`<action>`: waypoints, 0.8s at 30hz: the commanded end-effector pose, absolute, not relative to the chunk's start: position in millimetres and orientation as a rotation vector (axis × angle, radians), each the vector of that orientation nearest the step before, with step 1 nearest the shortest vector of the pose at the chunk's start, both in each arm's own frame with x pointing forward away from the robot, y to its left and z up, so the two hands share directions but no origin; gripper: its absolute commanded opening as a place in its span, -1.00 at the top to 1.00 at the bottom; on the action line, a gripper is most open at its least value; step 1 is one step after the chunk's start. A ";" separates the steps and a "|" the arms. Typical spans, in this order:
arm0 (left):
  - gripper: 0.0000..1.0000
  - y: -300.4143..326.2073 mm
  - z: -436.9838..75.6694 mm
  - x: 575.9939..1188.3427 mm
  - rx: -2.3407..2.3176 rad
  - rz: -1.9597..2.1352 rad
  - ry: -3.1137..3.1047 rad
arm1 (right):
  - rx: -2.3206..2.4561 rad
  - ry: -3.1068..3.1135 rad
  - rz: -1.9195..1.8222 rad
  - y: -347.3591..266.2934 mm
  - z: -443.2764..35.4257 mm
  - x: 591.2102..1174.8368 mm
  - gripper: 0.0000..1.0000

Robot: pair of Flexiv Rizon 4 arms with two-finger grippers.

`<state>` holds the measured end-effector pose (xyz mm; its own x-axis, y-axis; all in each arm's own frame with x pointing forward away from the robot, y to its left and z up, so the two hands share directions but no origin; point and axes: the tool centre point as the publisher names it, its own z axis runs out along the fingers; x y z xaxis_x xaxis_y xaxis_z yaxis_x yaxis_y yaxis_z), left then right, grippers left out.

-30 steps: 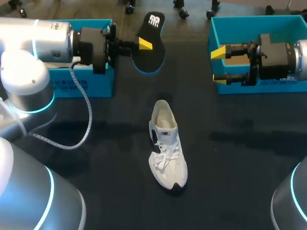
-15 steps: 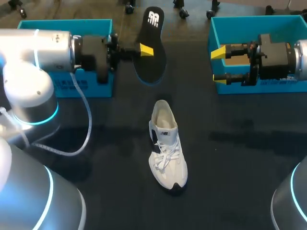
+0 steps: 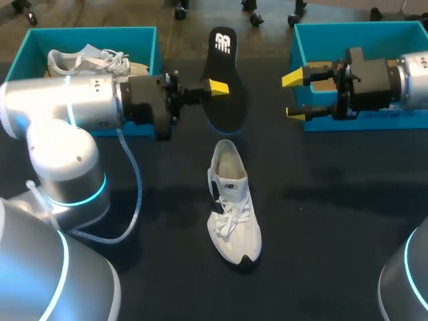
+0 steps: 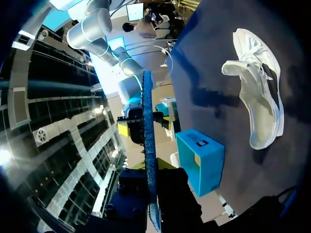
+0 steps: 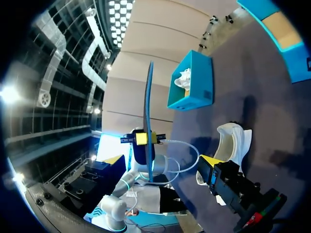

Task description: Take the shoe out of the shoebox, open the shoe tongue, remove and reinsert the insole, then place the shoe into the shoebox

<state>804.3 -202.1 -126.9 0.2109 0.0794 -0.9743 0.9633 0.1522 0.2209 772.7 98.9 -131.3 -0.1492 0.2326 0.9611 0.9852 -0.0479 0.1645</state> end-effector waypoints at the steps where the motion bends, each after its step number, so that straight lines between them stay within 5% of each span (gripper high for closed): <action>1: 1.00 -215.4 -130.1 805.7 1.213 -0.897 1.172 | -1.356 -1.482 -1.236 114.3 -130.2 778.5 -1.00; 7: 1.00 -226.7 -130.5 806.5 1.204 -0.910 1.171 | -1.342 -1.482 -1.218 129.4 -135.2 773.0 -1.00; 8: 1.00 -228.8 -130.5 807.1 1.203 -0.911 1.170 | -1.341 -1.482 -1.219 131.4 -135.6 772.3 -0.77; 10: 1.00 -232.2 -129.8 808.5 1.200 -0.912 1.169 | -1.330 -1.483 -1.225 135.0 -136.0 771.3 0.04; 19: 1.00 -235.6 -128.6 817.5 1.182 -0.912 1.170 | -1.289 -1.469 -1.229 148.0 -141.2 769.8 0.38; 24: 1.00 -240.2 -132.7 819.2 1.187 -0.922 1.173 | -1.262 -1.472 -1.219 153.3 -141.7 770.0 0.40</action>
